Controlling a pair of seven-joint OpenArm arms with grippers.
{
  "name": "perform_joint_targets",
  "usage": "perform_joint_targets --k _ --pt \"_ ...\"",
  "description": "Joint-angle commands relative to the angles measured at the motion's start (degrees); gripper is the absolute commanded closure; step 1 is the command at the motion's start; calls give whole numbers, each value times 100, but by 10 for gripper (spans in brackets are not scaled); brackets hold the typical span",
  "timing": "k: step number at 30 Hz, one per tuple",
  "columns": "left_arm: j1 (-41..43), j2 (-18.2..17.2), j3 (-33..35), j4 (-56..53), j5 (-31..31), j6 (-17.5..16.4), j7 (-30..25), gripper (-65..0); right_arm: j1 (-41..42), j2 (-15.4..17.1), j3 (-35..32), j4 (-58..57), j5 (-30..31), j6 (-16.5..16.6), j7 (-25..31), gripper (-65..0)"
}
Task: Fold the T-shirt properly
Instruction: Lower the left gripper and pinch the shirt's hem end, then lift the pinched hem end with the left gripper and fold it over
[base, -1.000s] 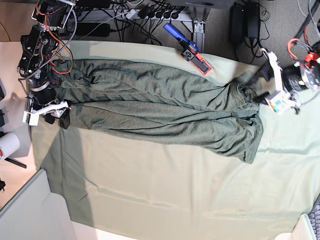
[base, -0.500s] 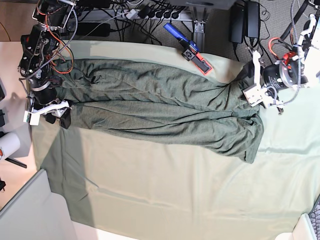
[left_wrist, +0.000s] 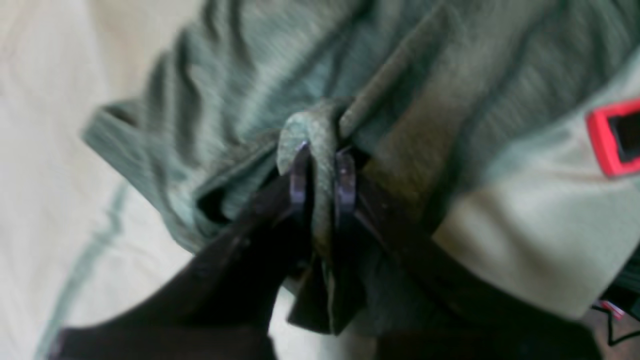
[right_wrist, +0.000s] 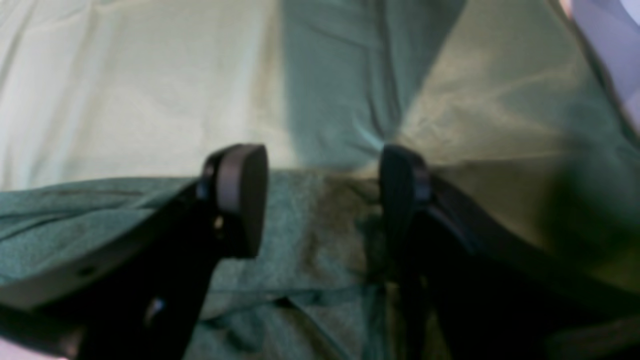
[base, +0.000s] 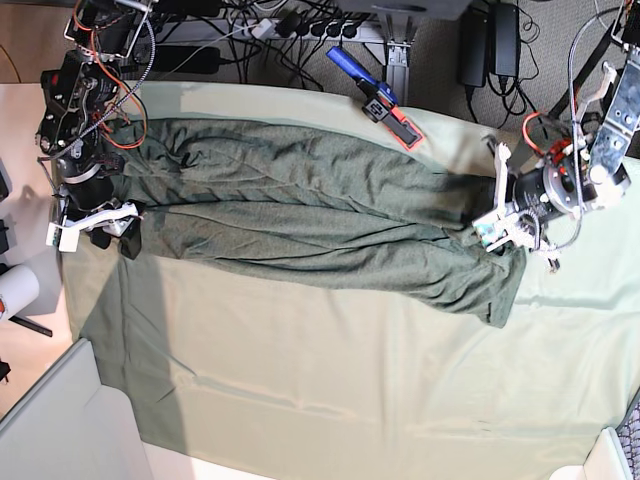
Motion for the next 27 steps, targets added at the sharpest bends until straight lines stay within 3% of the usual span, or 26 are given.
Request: perform_joint_targets --k 1,9,15,17,20,21,27 --pt "-133 -37 -31 87 -33 61 -87 -55 101 120 48 94 66 9 142 -354" --pt "-575 -37 -28 -20 -17 61 -177 -56 103 120 48 94 46 9 142 -354" --pt "-918 -35 -28 -905 -20 61 -387 -65 103 120 48 94 46 9 142 -354" --pt "-953 -35 -28 -1073 -20 61 -385 -152 103 120 48 94 48 7 142 -354" --pt "-951 -35 -28 -1132 -260 79 -313 -343 103 101 48 94 48 7 144 -354" --pt "-955 -35 -28 -1126 -385 210 -238 -367 101 81 48 94 48 9 142 -354" --pt "-968 -37 -83 -713 -352 1379 37 -369 103 24 48 92 46 9 144 -354"
